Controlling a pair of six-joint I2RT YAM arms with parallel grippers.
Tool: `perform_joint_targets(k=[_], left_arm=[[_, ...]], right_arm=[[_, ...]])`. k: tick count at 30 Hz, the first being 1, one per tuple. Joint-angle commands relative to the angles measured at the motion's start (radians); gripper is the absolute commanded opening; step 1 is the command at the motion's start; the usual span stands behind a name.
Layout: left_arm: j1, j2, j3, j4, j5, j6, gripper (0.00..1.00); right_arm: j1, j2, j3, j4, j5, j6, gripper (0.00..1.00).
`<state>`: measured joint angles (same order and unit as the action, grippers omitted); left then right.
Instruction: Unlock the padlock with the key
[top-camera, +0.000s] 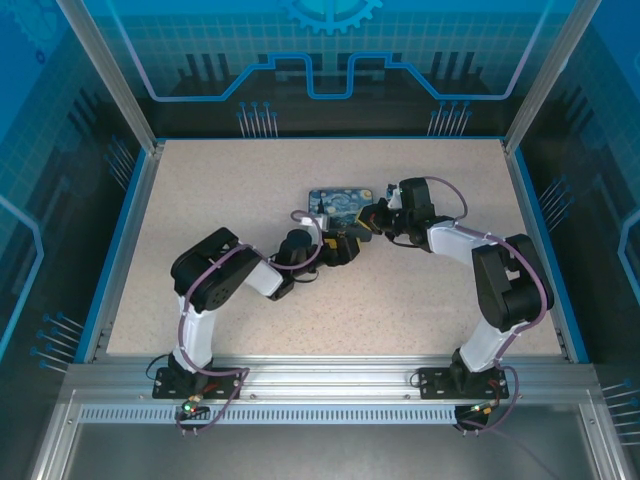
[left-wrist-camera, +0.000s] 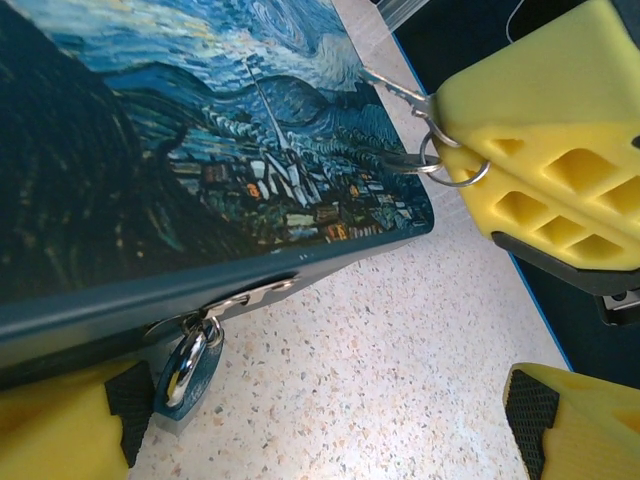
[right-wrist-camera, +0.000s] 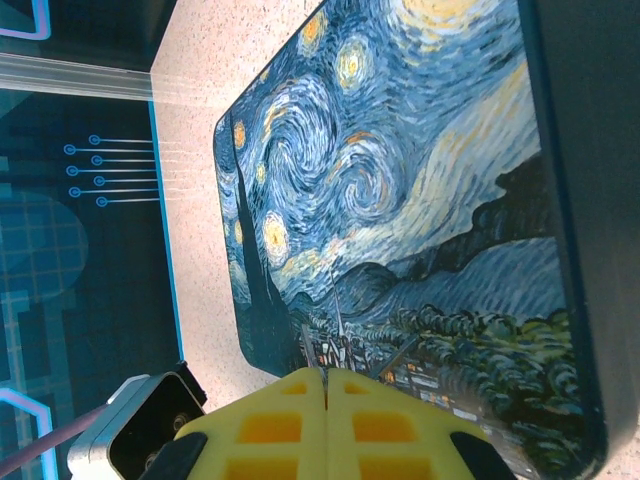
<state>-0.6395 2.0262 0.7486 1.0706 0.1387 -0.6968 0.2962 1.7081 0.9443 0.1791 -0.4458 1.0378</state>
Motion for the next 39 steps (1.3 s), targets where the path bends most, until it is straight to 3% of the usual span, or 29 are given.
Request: perform_joint_targets(k=[1, 8, 22, 39], left_arm=[[-0.003, -0.025, 0.025, -0.204, -0.039, 0.074, 0.92], [-0.040, -0.031, 0.099, -0.435, -0.155, 0.182, 0.86], [-0.040, 0.024, 0.131, -0.393, -0.198, 0.160, 0.61], [-0.041, 0.045, 0.160, -0.418, -0.239, 0.139, 0.37]], right_arm=[[0.006, 0.016, 0.027, -0.013, -0.007, -0.013, 0.00], [0.006, 0.018, 0.018, -0.010, -0.004, -0.013, 0.00], [0.006, 0.035, 0.009, 0.004, -0.008, -0.007, 0.00], [0.004, 0.048, -0.003, 0.019, -0.016, 0.004, 0.00]])
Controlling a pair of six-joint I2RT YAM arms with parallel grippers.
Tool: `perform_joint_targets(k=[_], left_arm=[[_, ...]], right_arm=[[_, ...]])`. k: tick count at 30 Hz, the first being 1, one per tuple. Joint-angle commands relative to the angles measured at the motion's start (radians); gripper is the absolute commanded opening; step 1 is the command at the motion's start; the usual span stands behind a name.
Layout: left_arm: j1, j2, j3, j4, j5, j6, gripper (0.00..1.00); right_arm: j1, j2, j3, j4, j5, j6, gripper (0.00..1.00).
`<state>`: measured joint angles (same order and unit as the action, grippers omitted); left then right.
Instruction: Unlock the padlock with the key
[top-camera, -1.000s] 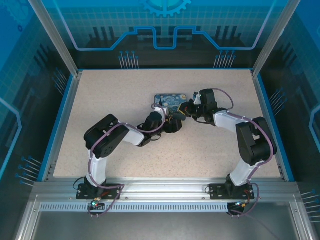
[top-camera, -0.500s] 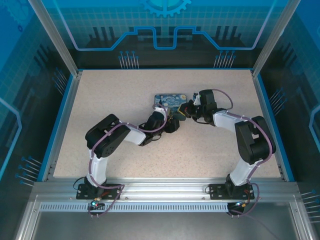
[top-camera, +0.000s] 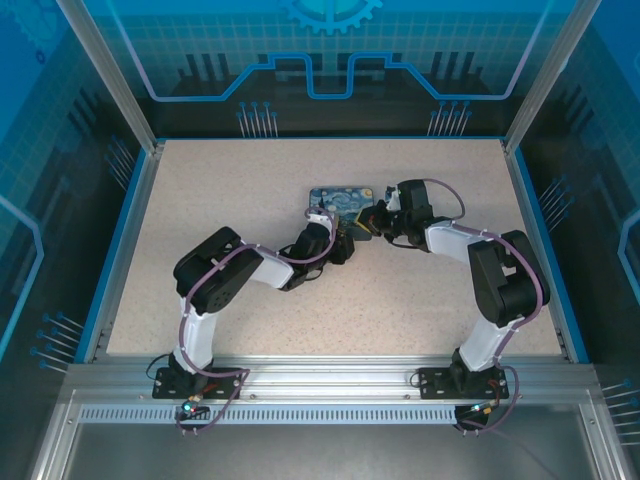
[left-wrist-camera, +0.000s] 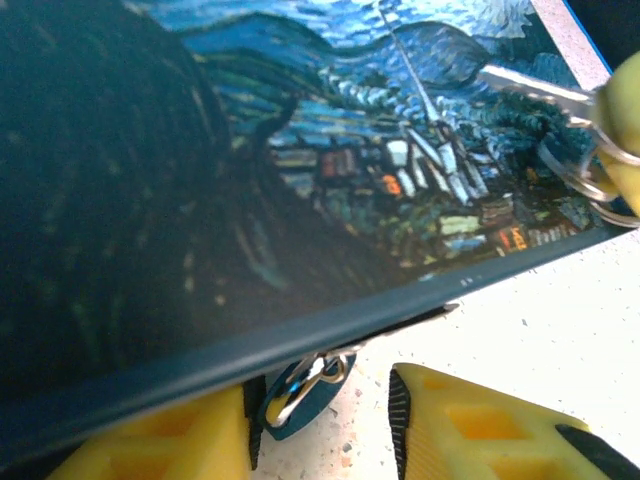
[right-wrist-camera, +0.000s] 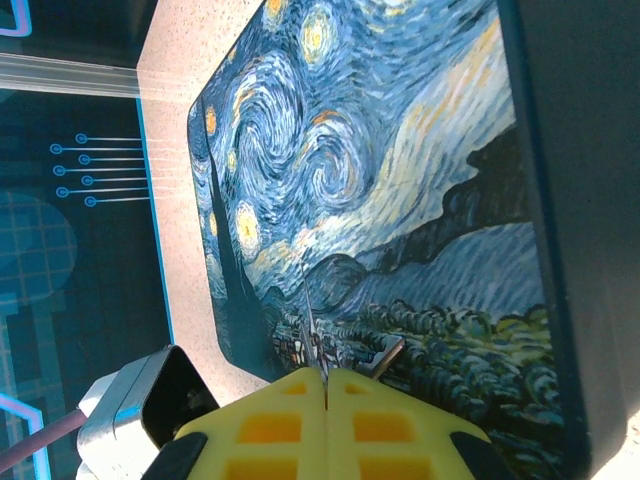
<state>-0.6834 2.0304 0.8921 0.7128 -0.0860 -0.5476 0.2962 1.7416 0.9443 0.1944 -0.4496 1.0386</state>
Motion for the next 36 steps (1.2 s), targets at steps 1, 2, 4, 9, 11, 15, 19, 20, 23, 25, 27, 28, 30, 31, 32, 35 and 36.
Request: perform_joint_targets(k=[1, 2, 4, 9, 11, 15, 19, 20, 23, 25, 27, 28, 30, 31, 32, 35, 36], left_arm=[[0.002, 0.040, 0.020, -0.063, -0.016, -0.009, 0.36], [0.003, 0.041, 0.022, -0.065, -0.015, -0.007, 0.36], [0.002, 0.042, 0.025, -0.069, -0.014, -0.008, 0.33], [0.002, 0.044, 0.032, -0.077, -0.012, -0.008, 0.28], [0.003, 0.047, 0.037, -0.082, -0.013, -0.008, 0.25], [0.002, 0.048, 0.046, -0.090, -0.011, -0.008, 0.22], [0.002, 0.050, 0.047, -0.090, -0.012, -0.009, 0.18], [0.003, 0.050, 0.048, -0.092, -0.012, -0.009, 0.18], [0.003, 0.046, 0.052, -0.099, -0.008, -0.011, 0.13], [0.003, 0.036, 0.051, -0.107, 0.001, -0.015, 0.10], [0.005, 0.016, 0.051, -0.128, 0.016, -0.024, 0.04], [0.006, 0.003, 0.051, -0.137, 0.031, -0.027, 0.01], [0.009, -0.033, 0.058, -0.182, 0.065, -0.034, 0.00], [0.014, -0.051, 0.068, -0.217, 0.097, -0.038, 0.00], [0.019, -0.068, 0.076, -0.243, 0.133, -0.041, 0.00], [0.037, -0.113, 0.112, -0.336, 0.260, -0.060, 0.00], [0.046, -0.124, 0.129, -0.367, 0.310, -0.070, 0.00]], right_arm=[[0.004, 0.013, -0.003, 0.004, -0.012, 0.002, 0.00], [0.004, 0.013, -0.003, 0.004, -0.011, 0.002, 0.00], [0.004, 0.013, -0.003, 0.003, -0.014, 0.002, 0.00], [0.001, 0.013, -0.003, 0.000, -0.014, 0.000, 0.00], [0.001, 0.014, -0.003, -0.002, -0.015, -0.002, 0.00], [-0.001, 0.014, -0.004, -0.003, -0.016, -0.003, 0.00], [-0.004, 0.013, -0.004, -0.003, -0.018, -0.003, 0.00], [-0.004, 0.012, -0.004, -0.003, -0.019, -0.002, 0.00], [-0.005, 0.012, -0.003, -0.003, -0.018, -0.002, 0.00], [-0.004, 0.011, -0.002, -0.003, -0.020, -0.001, 0.00], [-0.005, 0.012, 0.000, -0.003, -0.021, 0.000, 0.00], [-0.006, 0.011, 0.001, -0.003, -0.023, 0.000, 0.00], [-0.009, 0.010, 0.005, -0.004, -0.026, -0.001, 0.00], [-0.011, 0.009, 0.004, -0.003, -0.027, 0.000, 0.00], [-0.012, 0.007, 0.004, -0.004, -0.029, 0.000, 0.00], [-0.023, 0.001, 0.005, -0.007, -0.032, -0.001, 0.00], [-0.026, -0.001, 0.004, -0.007, -0.034, -0.003, 0.00]])
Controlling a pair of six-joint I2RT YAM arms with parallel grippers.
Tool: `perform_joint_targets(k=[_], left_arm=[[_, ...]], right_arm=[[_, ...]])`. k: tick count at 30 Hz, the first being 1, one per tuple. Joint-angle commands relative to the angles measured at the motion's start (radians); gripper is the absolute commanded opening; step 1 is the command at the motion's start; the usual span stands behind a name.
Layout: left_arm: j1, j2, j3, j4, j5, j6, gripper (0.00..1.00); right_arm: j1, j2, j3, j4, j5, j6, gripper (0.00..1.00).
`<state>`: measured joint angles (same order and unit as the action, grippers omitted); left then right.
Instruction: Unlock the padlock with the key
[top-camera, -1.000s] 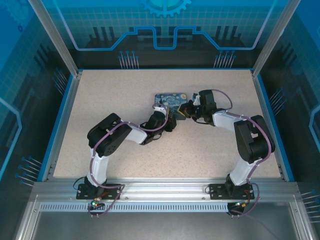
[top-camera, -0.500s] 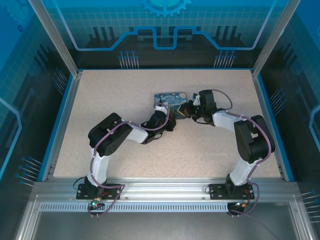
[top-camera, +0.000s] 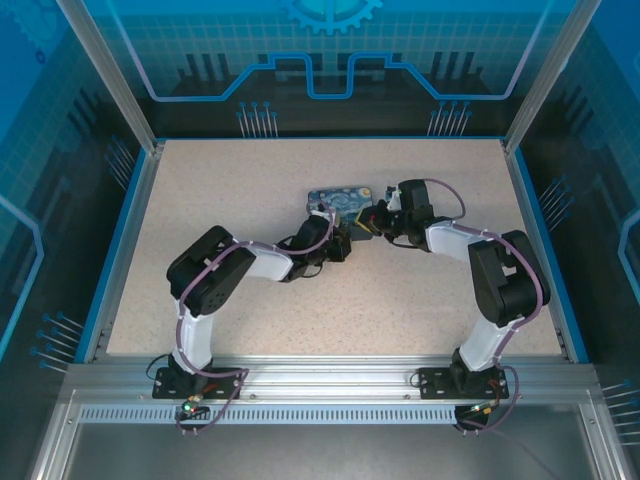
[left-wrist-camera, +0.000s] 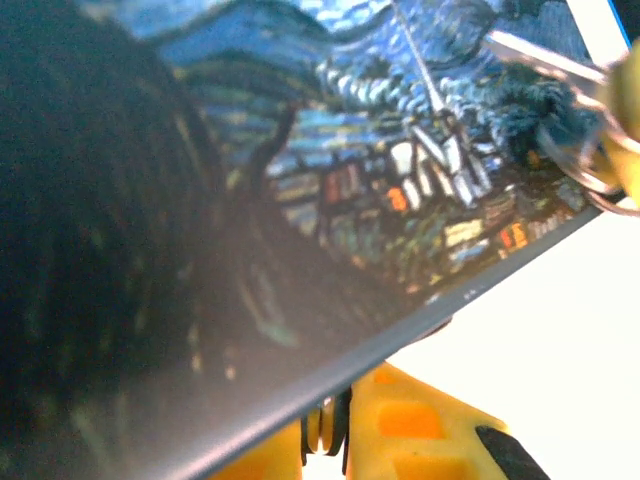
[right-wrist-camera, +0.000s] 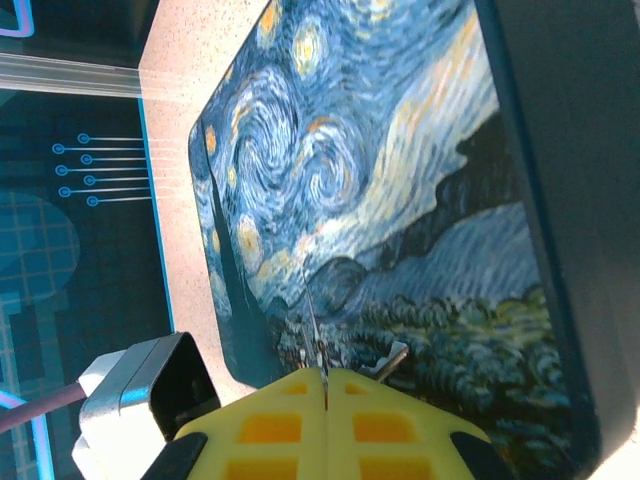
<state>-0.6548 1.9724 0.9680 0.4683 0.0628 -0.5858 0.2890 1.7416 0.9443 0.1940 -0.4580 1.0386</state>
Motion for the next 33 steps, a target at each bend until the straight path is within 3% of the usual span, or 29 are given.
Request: perform_joint_targets(k=[1, 5, 9, 19, 33], left_arm=[[0.026, -0.075, 0.067, -0.153, 0.206, -0.045, 0.00], [0.058, -0.099, 0.082, -0.181, 0.340, -0.119, 0.00], [0.084, -0.123, 0.057, -0.150, 0.401, -0.196, 0.00], [0.135, -0.167, -0.067, 0.027, 0.446, -0.435, 0.00], [0.163, -0.245, -0.133, 0.060, 0.431, -0.503, 0.00]], right_arm=[[-0.022, -0.002, 0.004, -0.007, -0.028, -0.004, 0.00], [-0.028, -0.004, -0.003, -0.001, -0.042, -0.003, 0.00], [-0.030, -0.010, -0.014, 0.017, -0.058, 0.006, 0.00], [-0.040, -0.050, 0.004, 0.035, -0.090, 0.008, 0.00], [-0.052, -0.267, -0.013, -0.094, -0.139, -0.055, 0.00]])
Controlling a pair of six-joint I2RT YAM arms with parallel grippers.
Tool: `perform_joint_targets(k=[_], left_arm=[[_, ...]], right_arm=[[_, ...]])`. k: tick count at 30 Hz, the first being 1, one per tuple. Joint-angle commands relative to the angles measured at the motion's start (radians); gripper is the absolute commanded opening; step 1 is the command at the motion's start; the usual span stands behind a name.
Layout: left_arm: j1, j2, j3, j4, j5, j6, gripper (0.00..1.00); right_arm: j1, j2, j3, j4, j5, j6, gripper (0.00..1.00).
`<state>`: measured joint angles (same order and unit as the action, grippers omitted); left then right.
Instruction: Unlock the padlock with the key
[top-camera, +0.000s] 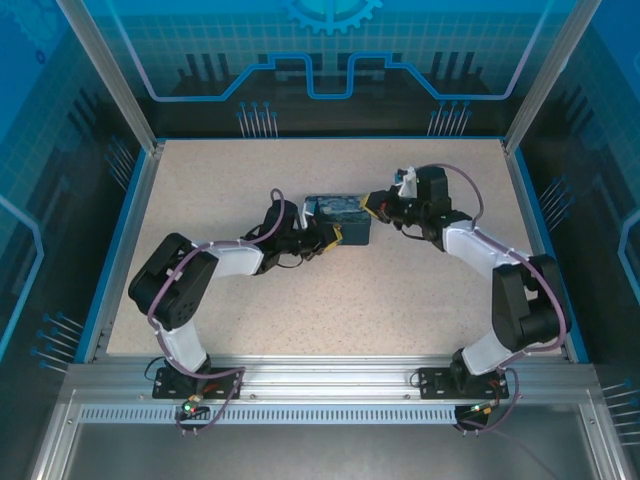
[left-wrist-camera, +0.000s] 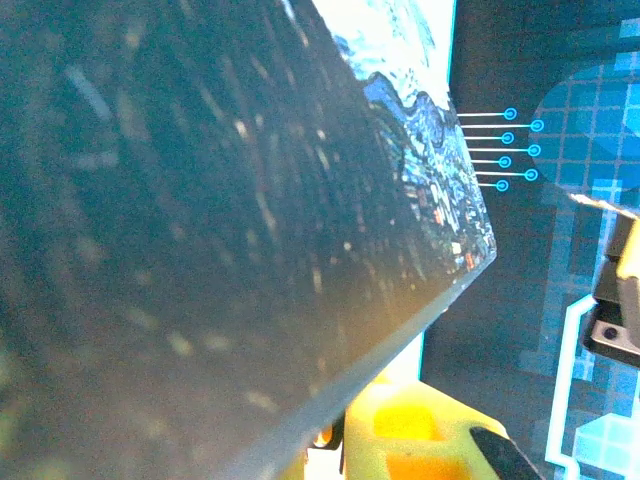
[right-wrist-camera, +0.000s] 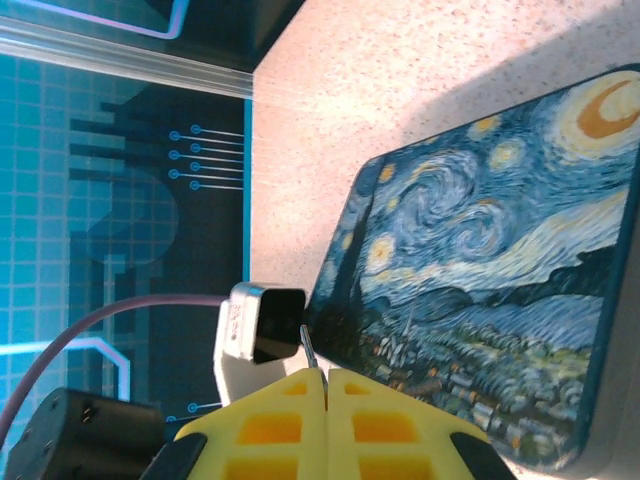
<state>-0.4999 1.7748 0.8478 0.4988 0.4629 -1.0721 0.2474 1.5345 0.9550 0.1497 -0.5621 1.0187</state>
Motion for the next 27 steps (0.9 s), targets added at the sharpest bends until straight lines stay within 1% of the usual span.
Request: perform_joint_targets(k=[1, 3, 7, 12, 15, 22, 27], left_arm=[[0.008, -0.054, -0.019, 0.020, 0.024, -0.011, 0.00], [0.009, -0.061, -0.041, 0.043, 0.016, -0.025, 0.00], [-0.003, -0.053, -0.094, 0.180, 0.002, -0.102, 0.00], [-0.035, -0.046, -0.113, 0.265, -0.056, -0.131, 0.00], [-0.054, -0.042, -0.101, 0.294, -0.075, -0.151, 0.00], [-0.081, -0.020, -0.063, 0.393, -0.067, -0.244, 0.00], [-0.093, -0.042, -0.048, 0.385, -0.085, -0.254, 0.00]], right_arm=[[-0.010, -0.086, -0.048, -0.051, -0.037, -0.032, 0.00], [-0.010, -0.140, -0.111, -0.038, -0.041, -0.015, 0.00], [-0.013, -0.264, -0.244, -0.014, -0.023, 0.053, 0.00], [-0.010, -0.371, -0.389, 0.060, -0.025, 0.157, 0.00], [-0.001, -0.394, -0.437, 0.107, -0.051, 0.201, 0.00], [0.006, -0.421, -0.506, 0.216, -0.071, 0.280, 0.00], [0.015, -0.424, -0.526, 0.265, -0.055, 0.339, 0.00]])
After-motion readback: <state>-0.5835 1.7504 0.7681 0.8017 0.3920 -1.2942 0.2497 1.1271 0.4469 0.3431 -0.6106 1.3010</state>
